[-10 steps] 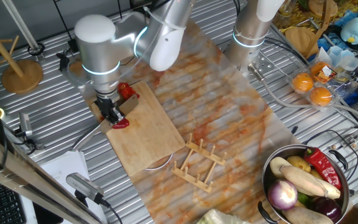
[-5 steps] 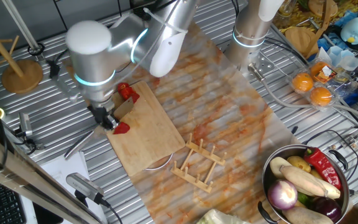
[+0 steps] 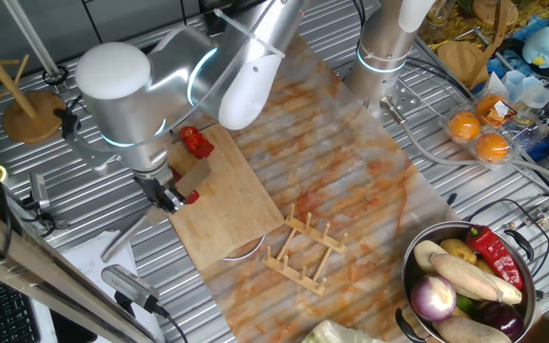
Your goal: Chop the chili peppers
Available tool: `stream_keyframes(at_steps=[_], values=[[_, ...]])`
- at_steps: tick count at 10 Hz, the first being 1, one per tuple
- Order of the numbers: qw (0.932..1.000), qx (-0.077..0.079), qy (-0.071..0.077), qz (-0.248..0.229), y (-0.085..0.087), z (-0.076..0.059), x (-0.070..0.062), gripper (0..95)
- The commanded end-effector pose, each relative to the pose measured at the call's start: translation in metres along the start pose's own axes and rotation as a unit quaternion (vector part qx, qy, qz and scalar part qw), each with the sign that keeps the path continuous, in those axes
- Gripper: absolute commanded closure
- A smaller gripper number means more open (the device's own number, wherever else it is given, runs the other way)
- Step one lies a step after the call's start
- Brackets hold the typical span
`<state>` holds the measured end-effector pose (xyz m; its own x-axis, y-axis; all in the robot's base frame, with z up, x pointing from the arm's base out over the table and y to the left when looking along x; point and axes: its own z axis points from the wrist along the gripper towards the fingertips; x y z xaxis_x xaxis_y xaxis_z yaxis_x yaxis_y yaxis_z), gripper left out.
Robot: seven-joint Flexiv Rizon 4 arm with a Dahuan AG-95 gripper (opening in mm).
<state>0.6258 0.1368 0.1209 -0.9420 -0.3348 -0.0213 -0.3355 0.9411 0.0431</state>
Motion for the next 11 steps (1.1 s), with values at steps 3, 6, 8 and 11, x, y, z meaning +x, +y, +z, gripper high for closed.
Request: stream_keyframes(at_steps=[3,6,8,11], values=[[1.0,0.0,0.002,0.0,0.0024,-0.0013,0.0052,95.0],[0.9989,0.025,-0.001,-0.04,0.0004,-0.0006,0.0056,95.0],[0.9982,0.016,-0.005,-0.058,0.0004,-0.0006,0.0056,95.0],[0.9973,0.006,-0.016,-0.071,0.005,-0.0041,0.0098,95.0]])
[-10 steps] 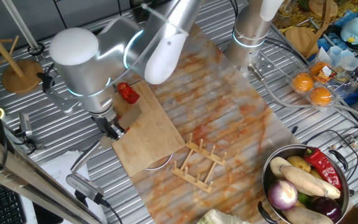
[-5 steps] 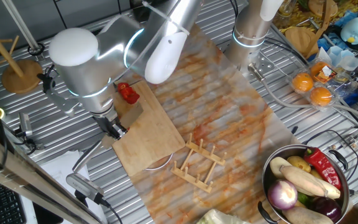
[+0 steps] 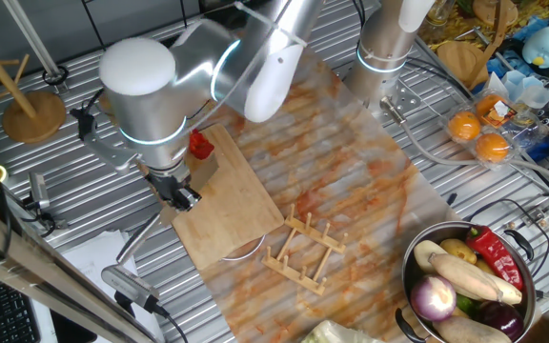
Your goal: Chop the chili peppers
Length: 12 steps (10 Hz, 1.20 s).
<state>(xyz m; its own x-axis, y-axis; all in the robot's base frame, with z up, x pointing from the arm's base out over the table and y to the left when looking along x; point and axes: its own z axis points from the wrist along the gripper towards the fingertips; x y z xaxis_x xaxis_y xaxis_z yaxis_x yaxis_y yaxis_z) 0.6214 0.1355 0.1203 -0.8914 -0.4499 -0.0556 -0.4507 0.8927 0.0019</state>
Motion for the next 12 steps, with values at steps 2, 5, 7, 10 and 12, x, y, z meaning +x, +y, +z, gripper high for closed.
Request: stream_keyframes(at_steps=[2,5,7,10,12], values=[[0.9996,-0.026,0.006,-0.01,0.043,-0.027,0.014,95.0],[0.9996,-0.024,0.012,-0.008,0.114,-0.057,0.033,95.0],[0.9987,-0.036,-0.002,-0.036,0.131,-0.062,0.041,95.0],[0.9984,-0.041,-0.002,-0.038,0.133,-0.055,0.037,95.0],[0.9981,-0.019,-0.002,-0.059,0.129,-0.052,0.037,95.0]])
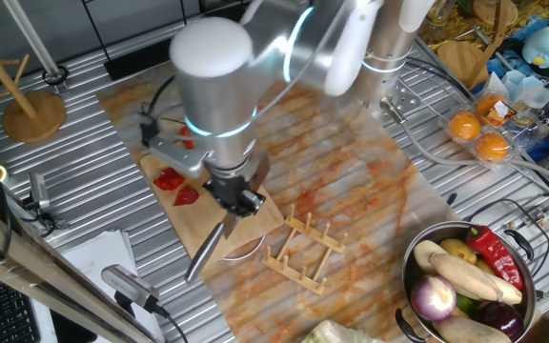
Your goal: Chop the chili peppers
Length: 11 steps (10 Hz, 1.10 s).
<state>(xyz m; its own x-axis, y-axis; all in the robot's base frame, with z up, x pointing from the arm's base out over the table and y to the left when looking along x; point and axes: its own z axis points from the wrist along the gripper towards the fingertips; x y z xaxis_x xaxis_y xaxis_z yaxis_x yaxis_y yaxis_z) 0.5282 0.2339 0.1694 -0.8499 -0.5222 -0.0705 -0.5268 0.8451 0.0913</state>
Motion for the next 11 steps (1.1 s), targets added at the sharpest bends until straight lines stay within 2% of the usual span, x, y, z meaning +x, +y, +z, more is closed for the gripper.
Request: stream_keyframes(at_steps=[1,2,3,4,7,8,9,11], values=[[0.9983,0.033,0.01,-0.048,0.0,-0.001,0.001,95.0],[0.9971,0.044,0.018,-0.06,0.0,-0.001,0.001,95.0],[0.998,0.032,0.006,-0.054,0.0,-0.001,0.001,95.0],[0.9989,0.027,-0.003,-0.038,0.0,-0.001,0.001,95.0],[0.9995,0.024,-0.002,-0.02,0.032,-0.012,0.006,95.0],[0.9997,0.022,-0.003,-0.01,0.05,-0.013,0.011,95.0],[0.9995,0.029,-0.001,-0.009,0.065,-0.008,0.017,95.0],[0.9993,0.03,-0.005,-0.021,0.075,0.01,0.028,95.0]])
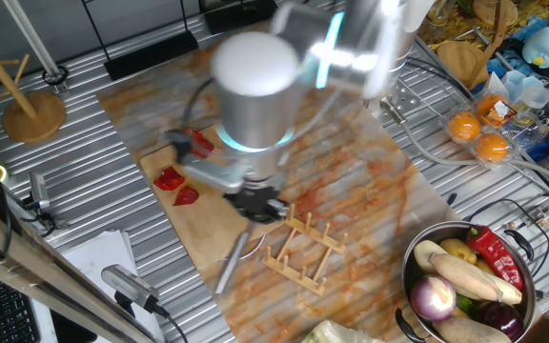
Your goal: Chop the chili peppers
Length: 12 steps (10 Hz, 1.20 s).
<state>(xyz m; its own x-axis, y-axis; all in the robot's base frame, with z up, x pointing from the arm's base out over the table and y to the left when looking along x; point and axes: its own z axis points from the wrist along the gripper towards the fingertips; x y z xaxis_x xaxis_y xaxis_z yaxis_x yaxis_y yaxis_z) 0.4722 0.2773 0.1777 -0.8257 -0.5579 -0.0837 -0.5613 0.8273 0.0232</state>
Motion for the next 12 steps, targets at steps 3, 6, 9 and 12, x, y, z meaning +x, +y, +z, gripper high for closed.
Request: stream_keyframes(at_steps=[3,6,9,12], values=[[0.9998,0.002,0.005,-0.017,0.017,0.024,0.004,95.0],[0.9994,0.008,0.003,-0.034,0.013,0.034,0.002,95.0],[0.9994,0.009,0.001,-0.033,0.018,0.043,0.004,95.0],[0.9992,0.008,-0.008,-0.037,0.024,0.05,0.009,95.0]])
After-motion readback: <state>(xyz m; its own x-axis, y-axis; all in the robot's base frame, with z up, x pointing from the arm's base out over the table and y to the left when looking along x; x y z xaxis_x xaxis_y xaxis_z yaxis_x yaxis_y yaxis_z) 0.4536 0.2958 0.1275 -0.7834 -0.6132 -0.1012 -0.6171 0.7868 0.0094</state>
